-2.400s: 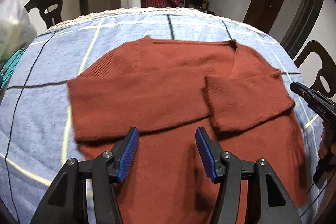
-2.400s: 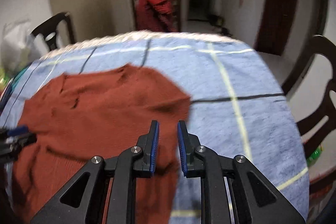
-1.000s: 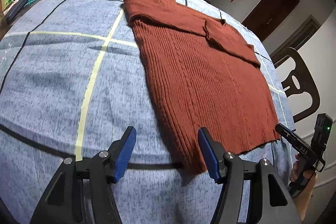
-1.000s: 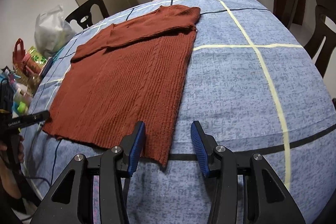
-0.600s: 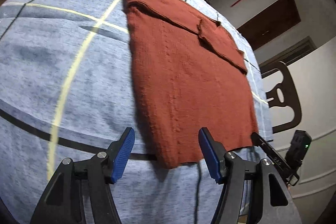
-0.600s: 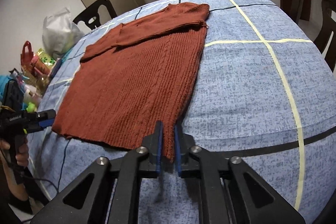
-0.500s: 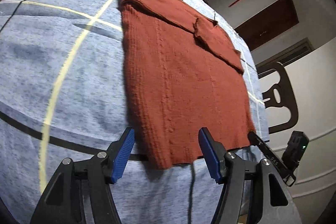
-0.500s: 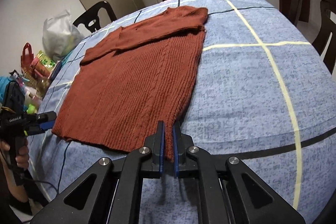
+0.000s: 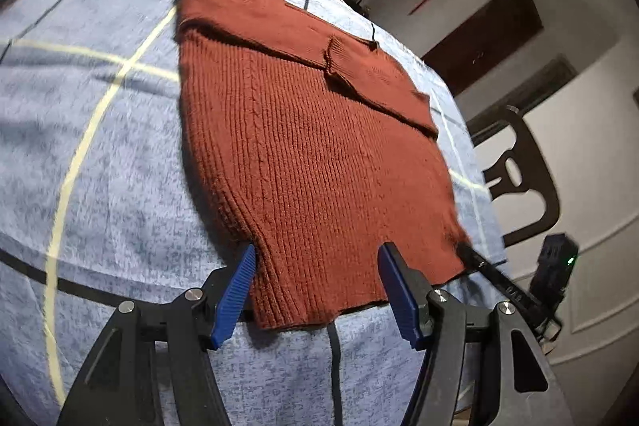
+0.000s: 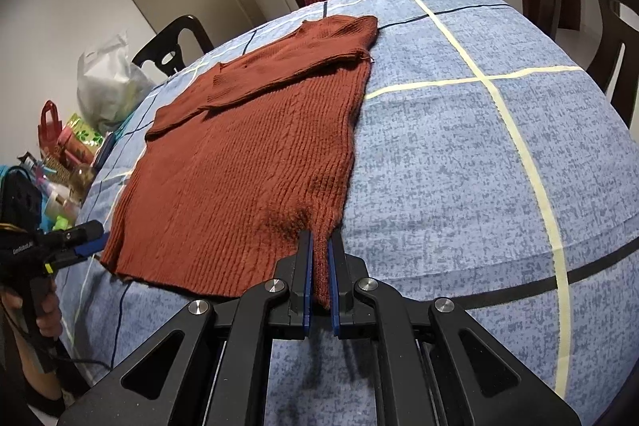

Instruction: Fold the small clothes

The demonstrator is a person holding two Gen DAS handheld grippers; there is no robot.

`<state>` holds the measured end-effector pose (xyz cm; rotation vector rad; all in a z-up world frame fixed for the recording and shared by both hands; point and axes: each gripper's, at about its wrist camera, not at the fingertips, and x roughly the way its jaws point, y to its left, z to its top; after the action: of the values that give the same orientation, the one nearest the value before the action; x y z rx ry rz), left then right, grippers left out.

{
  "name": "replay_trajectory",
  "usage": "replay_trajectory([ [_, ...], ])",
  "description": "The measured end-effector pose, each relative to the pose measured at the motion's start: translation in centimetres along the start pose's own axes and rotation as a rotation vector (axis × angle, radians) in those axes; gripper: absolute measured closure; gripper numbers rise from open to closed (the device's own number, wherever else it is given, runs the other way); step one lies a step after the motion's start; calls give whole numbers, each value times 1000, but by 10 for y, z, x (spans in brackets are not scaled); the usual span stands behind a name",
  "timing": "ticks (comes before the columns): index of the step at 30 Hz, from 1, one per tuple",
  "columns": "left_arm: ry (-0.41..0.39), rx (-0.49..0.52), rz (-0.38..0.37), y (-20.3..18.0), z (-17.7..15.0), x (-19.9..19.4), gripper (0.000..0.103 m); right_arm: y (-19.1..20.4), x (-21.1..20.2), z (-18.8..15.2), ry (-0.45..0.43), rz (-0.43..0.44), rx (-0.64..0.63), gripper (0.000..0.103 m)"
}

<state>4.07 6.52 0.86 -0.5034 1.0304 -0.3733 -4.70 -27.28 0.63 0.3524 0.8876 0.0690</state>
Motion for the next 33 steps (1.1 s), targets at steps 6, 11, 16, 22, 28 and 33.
replay_trajectory([
  [6, -48, -18, 87, 8, -10, -11, 38, -1, 1, 1, -3, 2, 2, 96],
  [11, -55, -126, 76, 24, -22, -20, 37, -3, -1, 0, -14, 10, 7, 96],
  [16, -16, -158, 0, 18, -22, -9, 37, -10, -8, 2, -48, 16, 44, 96],
  [22, 6, -210, -119, 12, -15, 10, 37, -13, -11, 0, -50, 15, 56, 96],
  [28, -77, -306, -85, 23, -4, 8, 37, -15, -10, 0, -52, 16, 62, 96],
  [33, -61, -368, -208, 34, -2, 3, 38, -17, -9, 0, -46, 16, 73, 96],
])
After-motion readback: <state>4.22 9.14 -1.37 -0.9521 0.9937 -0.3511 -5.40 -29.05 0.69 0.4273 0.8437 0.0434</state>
